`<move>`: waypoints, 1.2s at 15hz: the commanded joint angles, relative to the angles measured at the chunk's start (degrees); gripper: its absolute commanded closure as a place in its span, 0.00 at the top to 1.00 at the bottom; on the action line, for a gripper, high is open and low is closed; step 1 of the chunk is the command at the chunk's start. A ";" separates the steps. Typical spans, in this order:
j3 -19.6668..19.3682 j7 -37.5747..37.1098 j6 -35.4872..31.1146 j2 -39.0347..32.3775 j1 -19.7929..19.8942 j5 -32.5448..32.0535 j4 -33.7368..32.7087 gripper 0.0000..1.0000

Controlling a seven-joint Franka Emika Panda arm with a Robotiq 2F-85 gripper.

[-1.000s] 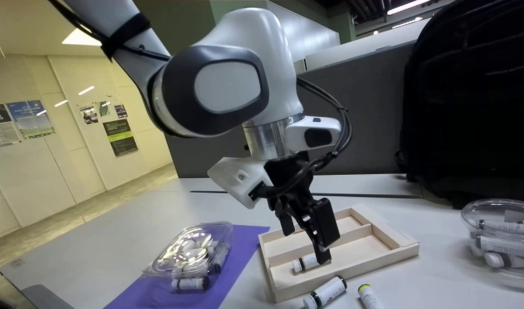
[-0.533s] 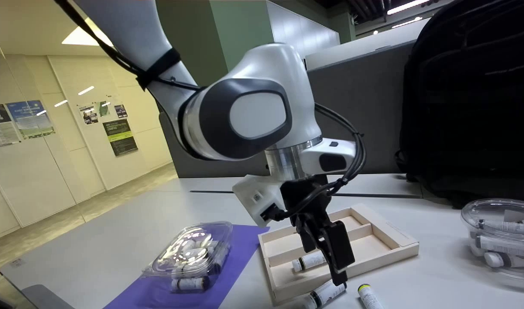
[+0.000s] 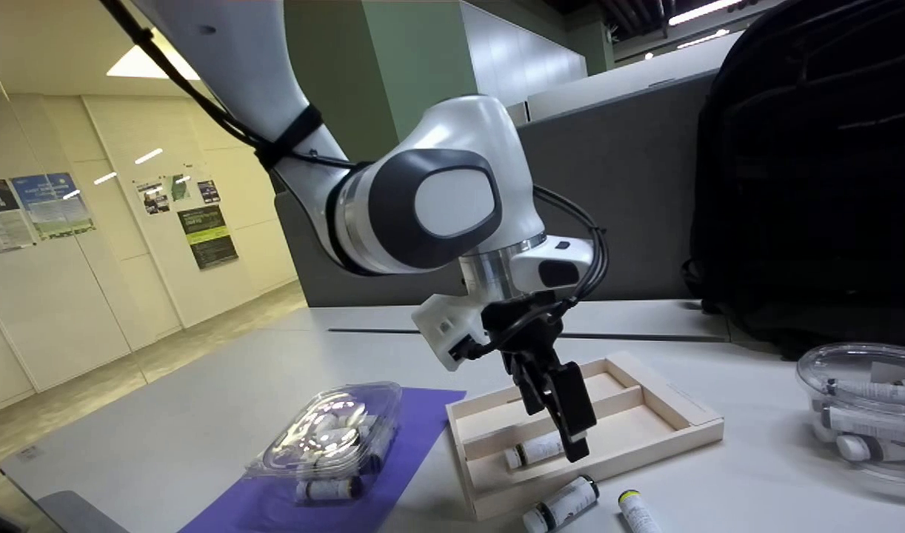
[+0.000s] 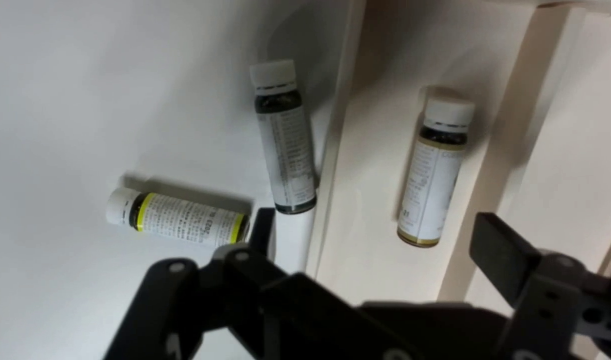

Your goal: Take the bottle out of the tray and put it on the counter

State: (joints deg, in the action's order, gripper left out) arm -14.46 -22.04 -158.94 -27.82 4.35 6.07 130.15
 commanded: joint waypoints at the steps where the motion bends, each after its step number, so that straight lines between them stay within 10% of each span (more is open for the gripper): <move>1: -1.04 -3.36 1.81 -1.92 -1.52 0.57 -2.67 1.00; 7: -0.92 -4.98 2.93 -4.89 -2.31 1.57 -4.57 1.00; 8: -1.03 -5.59 3.23 -5.46 -2.55 1.65 -4.99 0.80; 18: -0.84 -7.28 5.69 -7.40 -2.75 3.20 -8.15 0.11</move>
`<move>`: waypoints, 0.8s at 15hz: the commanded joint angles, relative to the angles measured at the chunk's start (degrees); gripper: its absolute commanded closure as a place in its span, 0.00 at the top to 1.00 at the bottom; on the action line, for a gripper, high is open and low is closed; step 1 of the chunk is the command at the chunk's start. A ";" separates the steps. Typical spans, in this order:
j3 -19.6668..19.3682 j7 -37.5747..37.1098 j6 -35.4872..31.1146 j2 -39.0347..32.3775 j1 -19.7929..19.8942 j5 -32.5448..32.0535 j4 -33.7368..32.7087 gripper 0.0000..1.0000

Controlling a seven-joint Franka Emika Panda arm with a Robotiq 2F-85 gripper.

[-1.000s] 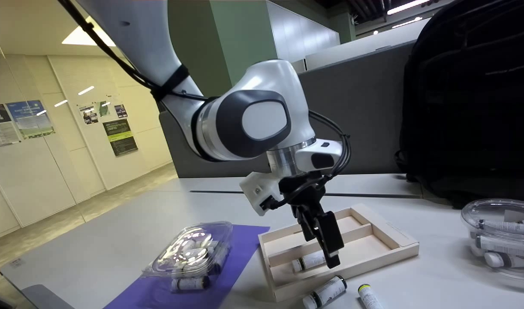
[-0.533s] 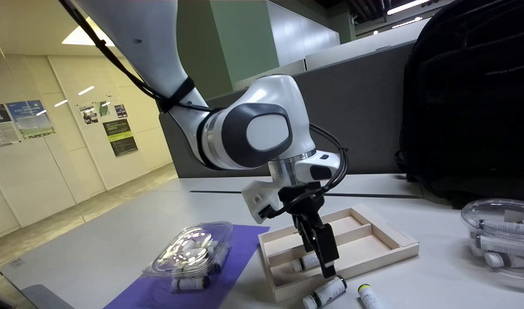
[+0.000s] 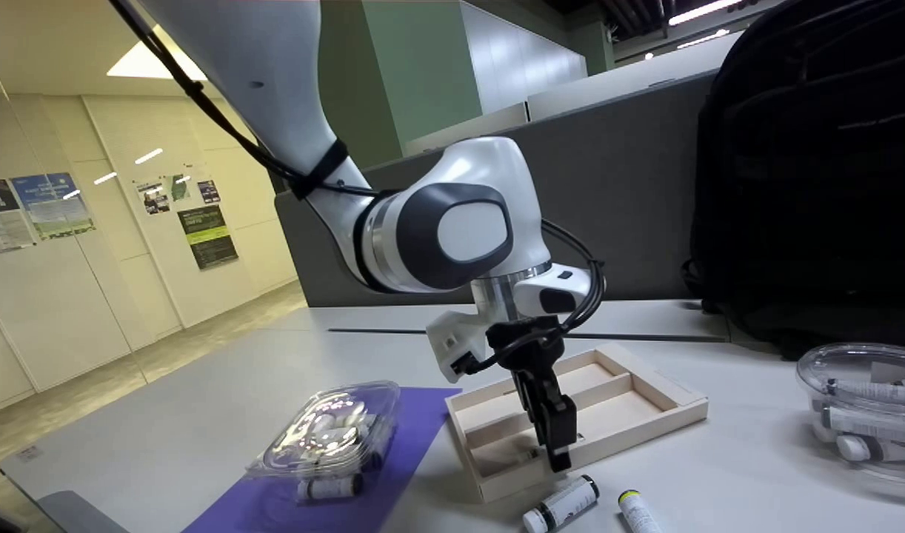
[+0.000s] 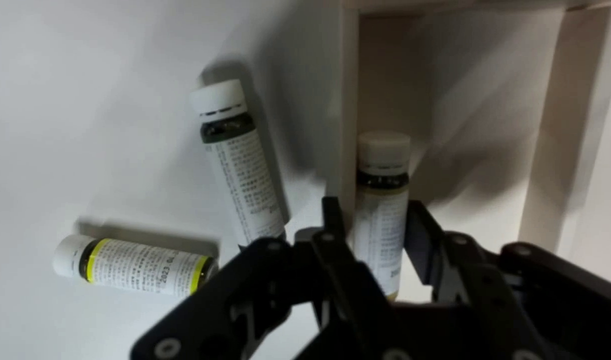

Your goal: Take the bottle out of the tray and put it on the counter

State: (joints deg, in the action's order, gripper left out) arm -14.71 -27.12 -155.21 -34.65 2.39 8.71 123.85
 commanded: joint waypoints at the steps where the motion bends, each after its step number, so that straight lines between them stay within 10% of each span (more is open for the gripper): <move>1: -0.53 -2.07 2.07 -0.39 -0.76 0.70 -1.82 0.06; 4: -0.55 -1.54 2.72 -0.07 -0.84 0.36 -1.83 0.18; 5: -0.68 -1.52 3.20 -0.05 -0.95 0.12 -1.94 0.54; 12: -0.23 -1.08 6.05 -0.10 -0.37 0.15 -3.18 0.93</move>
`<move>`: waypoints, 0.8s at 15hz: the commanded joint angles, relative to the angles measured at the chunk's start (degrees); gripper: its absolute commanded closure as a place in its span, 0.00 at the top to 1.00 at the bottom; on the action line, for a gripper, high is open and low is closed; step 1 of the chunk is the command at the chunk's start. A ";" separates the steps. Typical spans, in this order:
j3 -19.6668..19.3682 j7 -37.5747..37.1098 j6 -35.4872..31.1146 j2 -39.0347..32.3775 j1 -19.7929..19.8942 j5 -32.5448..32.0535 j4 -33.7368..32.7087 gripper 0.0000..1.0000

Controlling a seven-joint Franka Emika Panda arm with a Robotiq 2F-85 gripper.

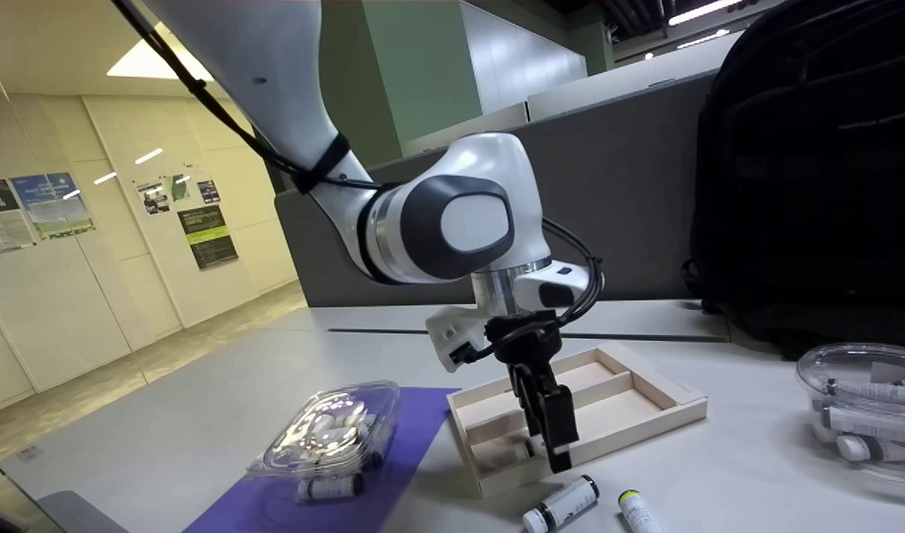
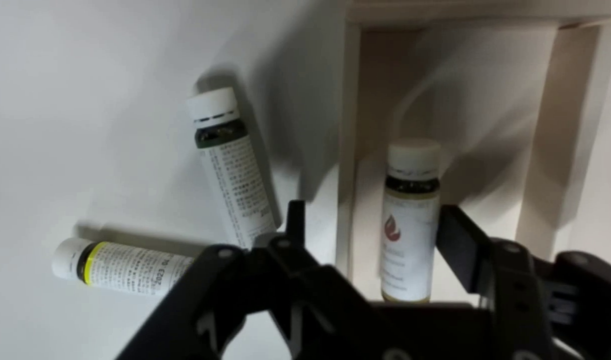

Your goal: Take the bottle out of the tray and put it on the counter

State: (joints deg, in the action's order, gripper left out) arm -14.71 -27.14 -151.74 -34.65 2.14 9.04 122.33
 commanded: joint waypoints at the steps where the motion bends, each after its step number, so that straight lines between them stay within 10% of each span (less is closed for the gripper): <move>1: 0.03 -0.84 2.98 -0.14 0.13 0.03 -1.95 0.99; 9: 0.63 -1.58 3.63 -1.47 -0.25 0.01 -6.23 0.98; 10: 0.66 -1.76 3.43 -1.72 -0.34 -0.01 -6.54 0.76; 12: 0.59 -1.97 3.18 -2.41 -0.65 -0.21 -7.00 0.70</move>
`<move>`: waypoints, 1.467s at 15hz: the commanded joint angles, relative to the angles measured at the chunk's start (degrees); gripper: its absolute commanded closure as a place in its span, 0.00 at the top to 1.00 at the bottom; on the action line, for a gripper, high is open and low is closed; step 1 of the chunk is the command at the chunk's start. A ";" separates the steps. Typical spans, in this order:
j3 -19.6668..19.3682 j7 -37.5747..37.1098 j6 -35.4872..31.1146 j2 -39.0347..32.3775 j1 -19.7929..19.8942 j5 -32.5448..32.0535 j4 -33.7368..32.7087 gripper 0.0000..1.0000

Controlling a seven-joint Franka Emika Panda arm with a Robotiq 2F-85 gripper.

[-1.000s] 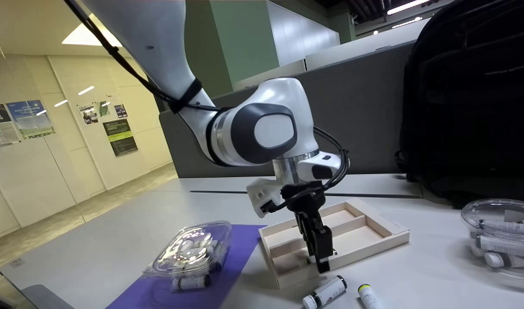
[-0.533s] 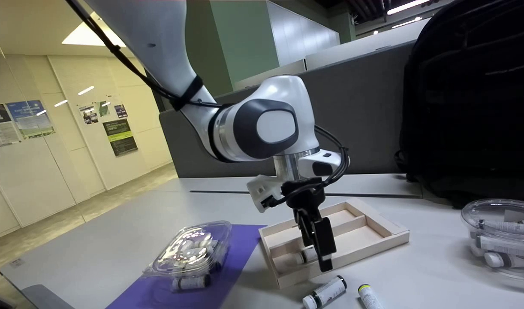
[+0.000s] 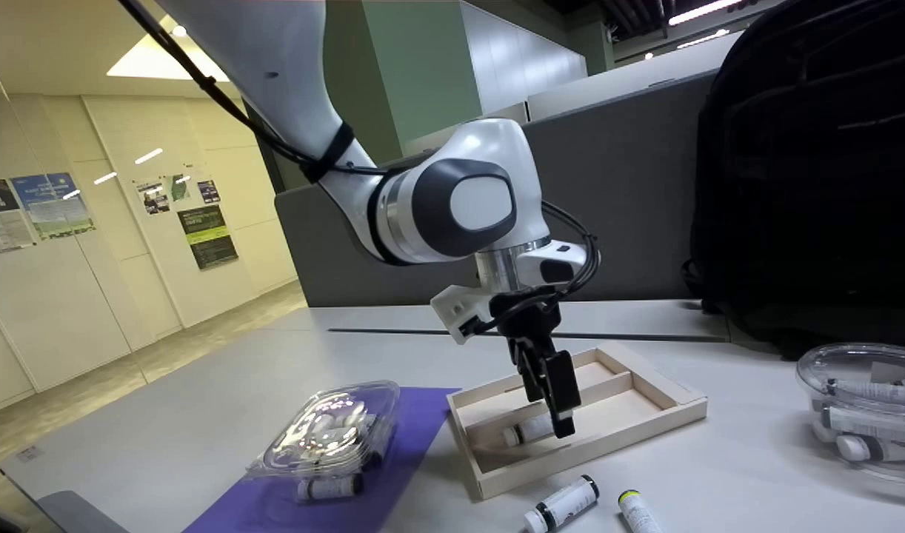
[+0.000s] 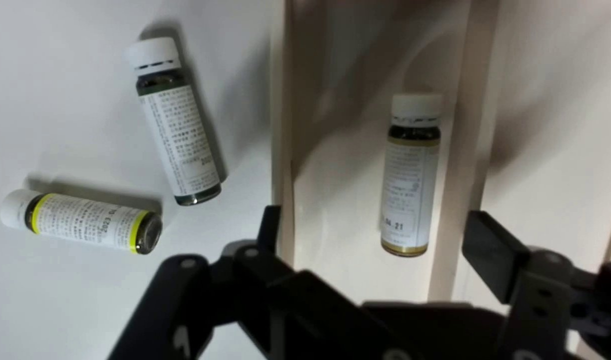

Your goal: Take the bottle out of the tray and put it on the counter

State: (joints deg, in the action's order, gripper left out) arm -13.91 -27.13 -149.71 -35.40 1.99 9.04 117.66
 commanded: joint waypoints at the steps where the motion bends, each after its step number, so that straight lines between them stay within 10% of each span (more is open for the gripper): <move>1: -0.37 -2.14 0.96 -2.05 -0.75 -0.36 -2.42 0.62; 9: -0.78 -2.34 0.38 -4.14 -1.49 -0.31 -3.20 0.06; 22: -5.37 -1.26 -1.54 13.88 -0.78 -3.42 15.39 0.07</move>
State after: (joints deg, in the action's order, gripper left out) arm -17.83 -26.94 -150.18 -27.30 1.23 7.72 125.94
